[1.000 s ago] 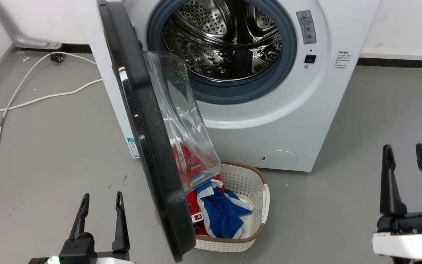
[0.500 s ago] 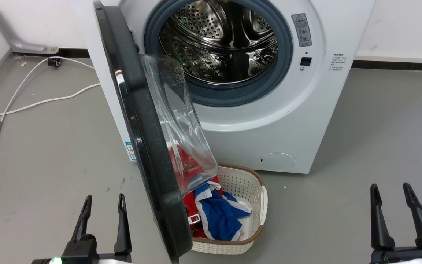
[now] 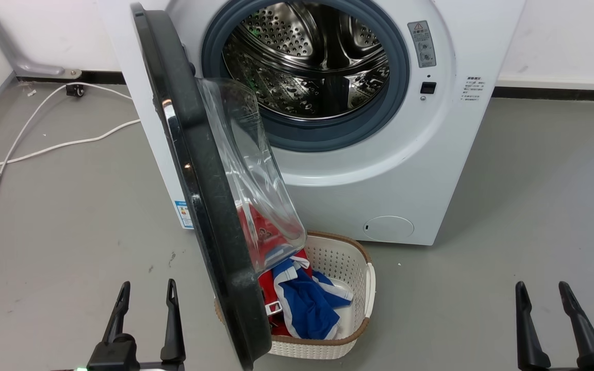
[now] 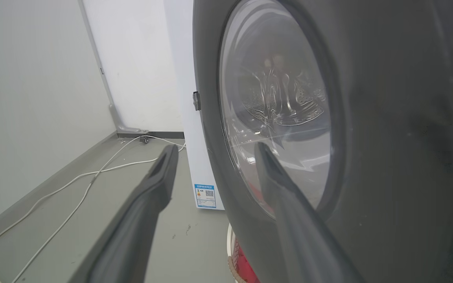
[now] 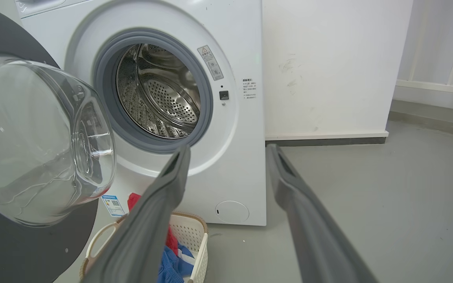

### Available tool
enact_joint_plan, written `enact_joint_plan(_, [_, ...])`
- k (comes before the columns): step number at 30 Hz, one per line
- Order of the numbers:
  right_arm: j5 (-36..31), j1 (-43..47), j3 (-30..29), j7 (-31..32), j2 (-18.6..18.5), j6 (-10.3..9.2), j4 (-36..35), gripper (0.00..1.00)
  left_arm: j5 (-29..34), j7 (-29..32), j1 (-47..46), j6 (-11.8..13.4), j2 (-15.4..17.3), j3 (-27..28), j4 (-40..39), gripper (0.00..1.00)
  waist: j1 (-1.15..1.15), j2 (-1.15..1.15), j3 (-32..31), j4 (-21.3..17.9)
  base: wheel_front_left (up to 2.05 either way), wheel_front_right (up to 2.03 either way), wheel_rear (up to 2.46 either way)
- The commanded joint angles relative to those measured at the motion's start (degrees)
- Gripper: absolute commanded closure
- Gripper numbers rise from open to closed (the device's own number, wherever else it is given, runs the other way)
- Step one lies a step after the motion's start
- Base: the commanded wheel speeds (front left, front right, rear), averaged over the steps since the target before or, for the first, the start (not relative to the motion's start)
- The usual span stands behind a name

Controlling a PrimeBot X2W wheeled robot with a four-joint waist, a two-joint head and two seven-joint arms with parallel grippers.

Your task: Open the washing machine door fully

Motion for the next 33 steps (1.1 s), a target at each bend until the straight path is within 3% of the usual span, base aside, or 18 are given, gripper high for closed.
enact_joint_plan(1, [0.1,0.6,0.2,-0.1,0.1,0.01,0.1,0.00,0.1,-0.1,0.1,-0.2,0.0,0.1,0.1,0.00,0.00,0.00,0.0,0.0,0.00,0.00,0.00])
enact_joint_plan(7, [-0.1,0.5,0.5,-0.1,0.1,0.01,0.2,0.00,0.1,-0.1,0.0,-0.2,0.0,0.3,0.9,0.00,0.00,0.00,0.0,0.2,0.00,0.00,0.00])
enact_joint_plan(8, [0.1,0.5,0.5,-0.1,0.1,0.01,0.2,0.00,-0.1,-0.1,0.0,-0.3,0.0,0.3,1.1,0.29,0.00,0.00,0.0,0.2,0.00,0.00,0.00])
enact_joint_plan(9, [0.1,0.4,0.5,-0.1,0.1,0.01,0.3,0.00,-0.3,-0.1,0.1,-0.3,0.0,0.4,1.2,0.76,0.00,0.00,0.0,0.2,0.00,0.00,0.00])
enact_joint_plan(10, [0.0,0.4,0.5,-0.1,0.1,0.01,0.3,0.00,-0.3,-0.1,0.1,-0.2,0.0,0.5,1.4,1.00,0.00,0.00,0.0,0.2,0.00,0.00,0.00])
enact_joint_plan(18, [-1.5,0.5,0.9,-0.1,0.1,0.01,0.4,0.00,0.6,-0.1,-1.4,0.8,0.4,2.3,-1.7,1.00,0.00,0.00,-0.3,0.6,0.00,0.00,0.00])
enact_joint_plan(33, [-1.4,0.2,1.0,-0.1,0.1,0.01,0.8,0.00,5.4,-0.1,-8.4,2.5,5.3,1.5,-24.5,1.00,0.00,0.00,-0.8,1.5,0.00,0.00,0.00])
